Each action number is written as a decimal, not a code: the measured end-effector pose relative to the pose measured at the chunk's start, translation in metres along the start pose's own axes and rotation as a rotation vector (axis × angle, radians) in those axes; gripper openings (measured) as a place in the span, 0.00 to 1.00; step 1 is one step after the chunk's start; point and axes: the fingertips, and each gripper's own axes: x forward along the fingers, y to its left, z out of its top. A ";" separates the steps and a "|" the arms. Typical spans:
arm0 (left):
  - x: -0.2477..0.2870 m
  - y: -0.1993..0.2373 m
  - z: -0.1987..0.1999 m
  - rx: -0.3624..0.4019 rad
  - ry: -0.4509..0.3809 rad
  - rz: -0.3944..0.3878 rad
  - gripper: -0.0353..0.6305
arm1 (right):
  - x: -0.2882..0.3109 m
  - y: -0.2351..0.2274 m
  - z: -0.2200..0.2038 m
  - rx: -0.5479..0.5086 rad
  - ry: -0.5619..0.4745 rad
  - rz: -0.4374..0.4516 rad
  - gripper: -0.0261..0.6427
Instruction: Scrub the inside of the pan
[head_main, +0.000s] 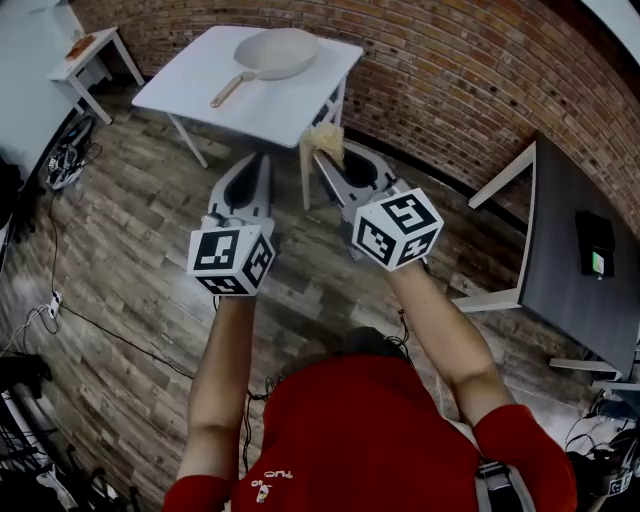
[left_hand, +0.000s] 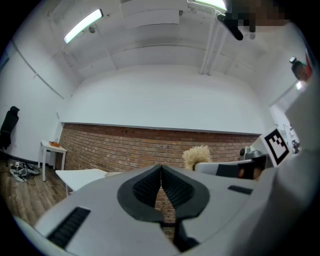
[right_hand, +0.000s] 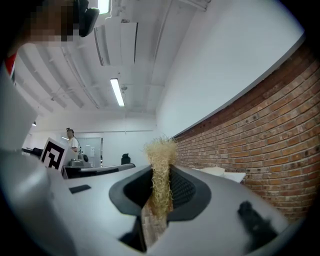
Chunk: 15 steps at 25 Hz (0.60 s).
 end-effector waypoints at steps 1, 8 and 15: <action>0.001 0.003 0.000 -0.001 0.000 -0.004 0.08 | 0.001 0.000 0.000 -0.004 0.001 -0.006 0.17; 0.016 0.023 0.000 -0.012 -0.003 -0.015 0.08 | 0.018 -0.011 -0.005 -0.007 0.013 -0.033 0.17; 0.052 0.048 -0.008 -0.009 0.004 -0.007 0.08 | 0.054 -0.040 -0.011 -0.005 0.014 -0.031 0.17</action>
